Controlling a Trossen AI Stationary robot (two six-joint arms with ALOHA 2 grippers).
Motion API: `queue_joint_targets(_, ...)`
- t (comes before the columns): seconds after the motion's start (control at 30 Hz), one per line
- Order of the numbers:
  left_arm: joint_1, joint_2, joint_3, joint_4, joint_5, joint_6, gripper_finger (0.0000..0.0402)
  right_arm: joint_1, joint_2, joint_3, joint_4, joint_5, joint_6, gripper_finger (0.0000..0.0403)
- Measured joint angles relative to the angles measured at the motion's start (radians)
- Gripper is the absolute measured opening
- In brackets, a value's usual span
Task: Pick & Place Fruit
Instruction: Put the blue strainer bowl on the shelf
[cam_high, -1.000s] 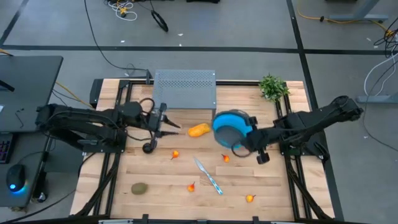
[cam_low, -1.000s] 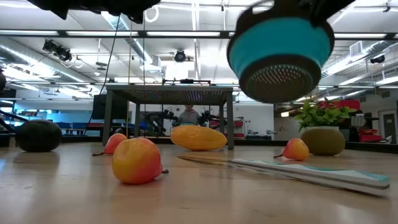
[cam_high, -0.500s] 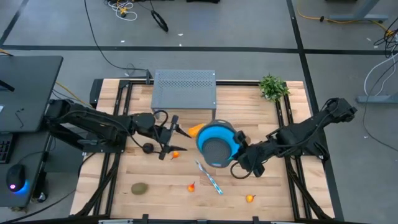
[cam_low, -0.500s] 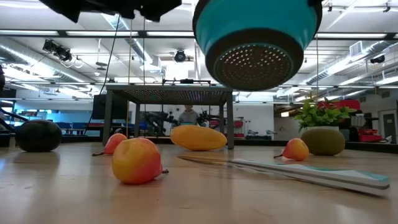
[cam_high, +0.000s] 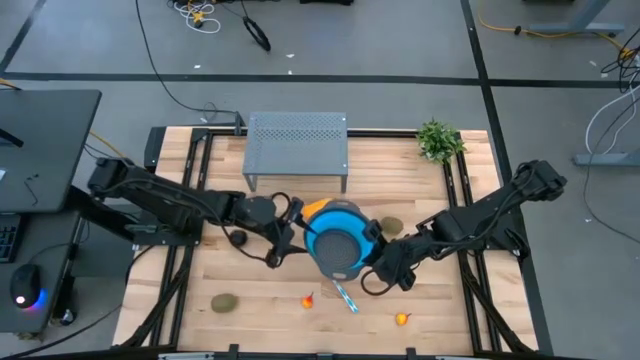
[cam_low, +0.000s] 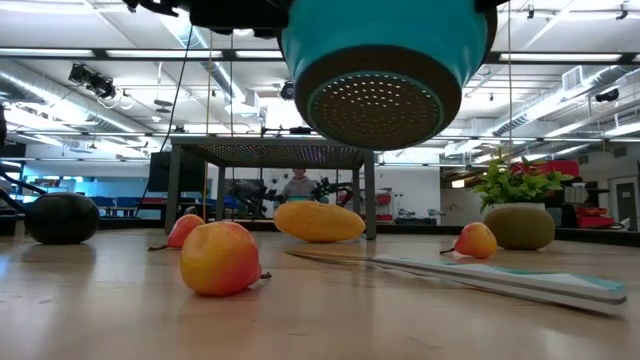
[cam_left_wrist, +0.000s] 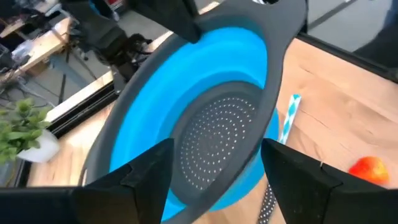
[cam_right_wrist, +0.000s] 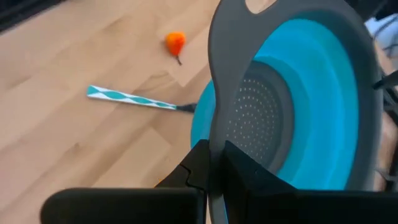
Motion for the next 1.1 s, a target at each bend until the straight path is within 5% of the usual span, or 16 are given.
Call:
queue_joint_targets(0.6,-0.012,0.018,0.008,-0.071,0.11,-0.058,0.0194,0.021,0.012,0.0,0.103,-0.004,-0.119,0.0024)
queue_joint_targets(1.1,-0.017,0.047,0.007,-0.063,0.173,0.084,0.002,0.014,0.01,-0.001,0.118,0.004,-0.1,0.0028)
